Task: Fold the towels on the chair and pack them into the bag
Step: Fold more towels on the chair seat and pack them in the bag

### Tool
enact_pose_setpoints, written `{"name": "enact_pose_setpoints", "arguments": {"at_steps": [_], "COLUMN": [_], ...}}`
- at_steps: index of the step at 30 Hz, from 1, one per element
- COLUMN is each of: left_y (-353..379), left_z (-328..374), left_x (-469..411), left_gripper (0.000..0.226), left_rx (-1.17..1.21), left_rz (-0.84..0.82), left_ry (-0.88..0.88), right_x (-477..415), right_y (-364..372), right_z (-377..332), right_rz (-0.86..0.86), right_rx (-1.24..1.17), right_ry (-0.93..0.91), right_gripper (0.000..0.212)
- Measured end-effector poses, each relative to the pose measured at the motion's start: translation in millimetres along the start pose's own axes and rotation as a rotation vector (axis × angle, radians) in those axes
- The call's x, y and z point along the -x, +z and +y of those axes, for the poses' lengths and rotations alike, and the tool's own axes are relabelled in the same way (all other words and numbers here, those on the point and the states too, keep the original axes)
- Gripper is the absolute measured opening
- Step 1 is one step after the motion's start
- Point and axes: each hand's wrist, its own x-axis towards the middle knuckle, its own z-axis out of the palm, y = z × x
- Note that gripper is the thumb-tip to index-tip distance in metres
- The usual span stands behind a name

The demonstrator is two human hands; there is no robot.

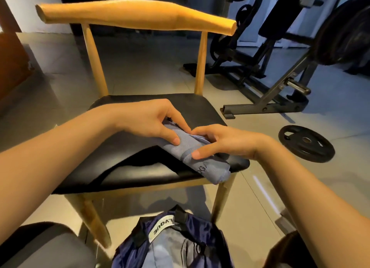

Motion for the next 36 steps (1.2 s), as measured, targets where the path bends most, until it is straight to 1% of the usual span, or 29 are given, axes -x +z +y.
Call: {"name": "enact_pose_setpoints", "arguments": {"at_steps": [4, 7, 9, 11, 13, 15, 18, 20, 22, 23, 25, 28, 31, 33, 34, 36], "left_y": [20, 37, 50, 64, 81, 98, 122, 136, 151, 158, 171, 195, 223, 243, 253, 272], "left_z": [10, 14, 15, 15, 19, 23, 26, 24, 18, 15, 7, -10, -33, -55, -68, -95], "left_x": [-1, -1, 4, 13, 23, 34, 47, 53, 57, 57, 54, 43, 28, 19, 16, 15], "left_gripper": [0.029, 0.029, 0.029, 0.024, 0.016, 0.012, 0.008, 0.009, 0.010, 0.009, 0.008, 0.015, 0.022, 0.024, 0.024, 0.024], "left_rx": [-0.008, 0.015, 0.128, 0.252, 0.315, 0.346, 0.345, 0.320, 0.348, 0.356, 0.345, 0.269, 0.237, 0.208, 0.147, -0.100], "left_rz": [-0.029, 0.017, 0.072, 0.086, 0.089, 0.130, 0.182, 0.175, 0.134, 0.107, 0.069, -0.008, -0.065, -0.054, -0.035, -0.006], "left_ry": [-0.009, -0.013, -0.040, -0.089, -0.112, -0.127, -0.162, -0.204, -0.242, -0.258, -0.285, -0.323, -0.370, -0.392, -0.404, -0.391], "right_x": [29, 50, 68, 86, 98, 104, 105, 104, 99, 97, 91, 84, 75, 68, 63, 50], "right_y": [15, 29, 38, 49, 65, 85, 119, 141, 159, 168, 181, 201, 228, 250, 262, 290], "right_z": [1, 5, 6, 7, 11, 16, 20, 17, 19, 23, 39, 75, 110, 134, 146, 171], "right_rz": [0.053, 0.111, 0.124, 0.135, 0.164, 0.208, 0.262, 0.274, 0.283, 0.293, 0.329, 0.412, 0.488, 0.511, 0.503, 0.470], "right_rx": [0.007, 0.027, 0.030, 0.004, -0.013, -0.005, -0.010, -0.011, 0.073, 0.104, 0.099, -0.042, -0.246, -0.292, -0.279, -0.208], "right_ry": [0.082, 0.097, 0.107, 0.110, 0.117, 0.130, 0.168, 0.170, 0.174, 0.187, 0.199, 0.246, 0.344, 0.415, 0.453, 0.546], "right_gripper": [0.036, 0.027, 0.025, 0.023, 0.025, 0.029, 0.031, 0.033, 0.040, 0.037, 0.026, 0.012, 0.011, 0.003, 0.008, 0.034]}}
